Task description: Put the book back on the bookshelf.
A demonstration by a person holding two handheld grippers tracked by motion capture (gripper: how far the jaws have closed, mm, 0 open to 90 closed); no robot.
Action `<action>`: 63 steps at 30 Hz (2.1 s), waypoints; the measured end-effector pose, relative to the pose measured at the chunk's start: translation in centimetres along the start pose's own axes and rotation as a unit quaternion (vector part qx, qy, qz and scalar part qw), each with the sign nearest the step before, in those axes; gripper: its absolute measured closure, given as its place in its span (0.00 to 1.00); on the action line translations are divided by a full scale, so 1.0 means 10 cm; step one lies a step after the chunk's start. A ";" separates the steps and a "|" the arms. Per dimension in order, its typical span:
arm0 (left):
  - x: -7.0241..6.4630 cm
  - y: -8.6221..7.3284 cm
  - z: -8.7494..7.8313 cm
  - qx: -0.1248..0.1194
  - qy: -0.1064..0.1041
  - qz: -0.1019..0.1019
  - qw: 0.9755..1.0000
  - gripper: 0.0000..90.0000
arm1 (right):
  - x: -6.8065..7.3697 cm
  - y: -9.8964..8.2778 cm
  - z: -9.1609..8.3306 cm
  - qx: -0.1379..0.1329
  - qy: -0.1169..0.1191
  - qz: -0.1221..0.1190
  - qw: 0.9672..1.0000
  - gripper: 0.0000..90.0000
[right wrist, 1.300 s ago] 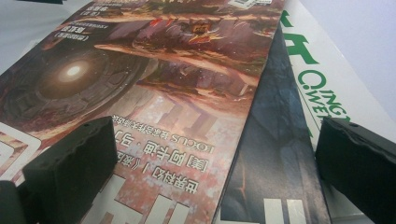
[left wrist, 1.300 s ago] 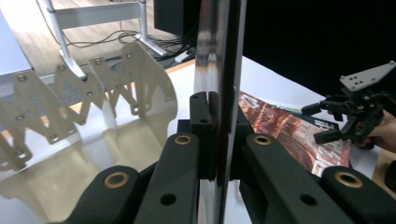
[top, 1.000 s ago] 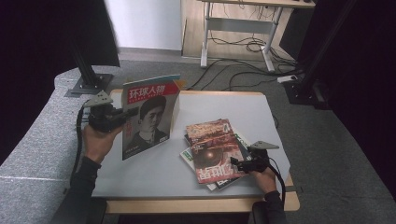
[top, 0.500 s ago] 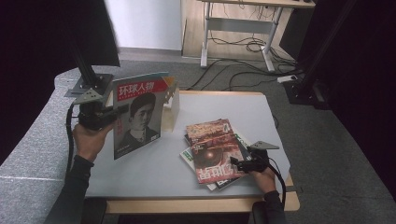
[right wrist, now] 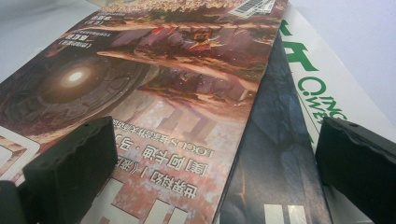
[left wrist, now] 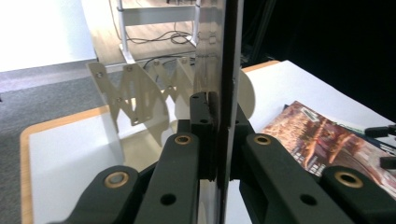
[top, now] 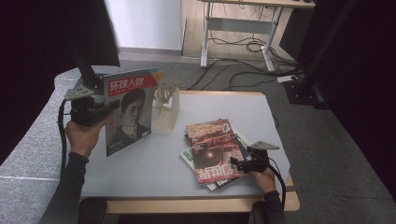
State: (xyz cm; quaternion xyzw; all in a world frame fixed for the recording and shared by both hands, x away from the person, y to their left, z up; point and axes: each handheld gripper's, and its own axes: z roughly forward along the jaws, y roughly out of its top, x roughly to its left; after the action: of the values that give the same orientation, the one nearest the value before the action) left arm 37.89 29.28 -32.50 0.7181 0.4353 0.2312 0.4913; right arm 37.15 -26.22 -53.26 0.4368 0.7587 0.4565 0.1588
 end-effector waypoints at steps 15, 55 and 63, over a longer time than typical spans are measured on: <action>0.19 -0.01 0.02 -0.003 0.036 -0.019 0.999 0.97 | 0.00 0.00 0.00 0.000 0.000 0.001 1.000 0.00; 0.44 -0.12 0.39 -0.033 0.058 -0.030 0.997 0.96 | 0.00 0.00 0.00 -0.001 0.001 0.001 1.000 0.00; 0.42 -0.22 0.35 0.005 0.059 -0.007 0.998 0.96 | 0.00 0.00 0.00 -0.001 0.001 0.001 1.000 0.00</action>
State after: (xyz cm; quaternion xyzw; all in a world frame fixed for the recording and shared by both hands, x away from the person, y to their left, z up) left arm 41.83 31.36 -36.37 0.7027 0.4695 0.2673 0.4630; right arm 37.15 -26.22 -53.27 0.4369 0.7581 0.4576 0.1582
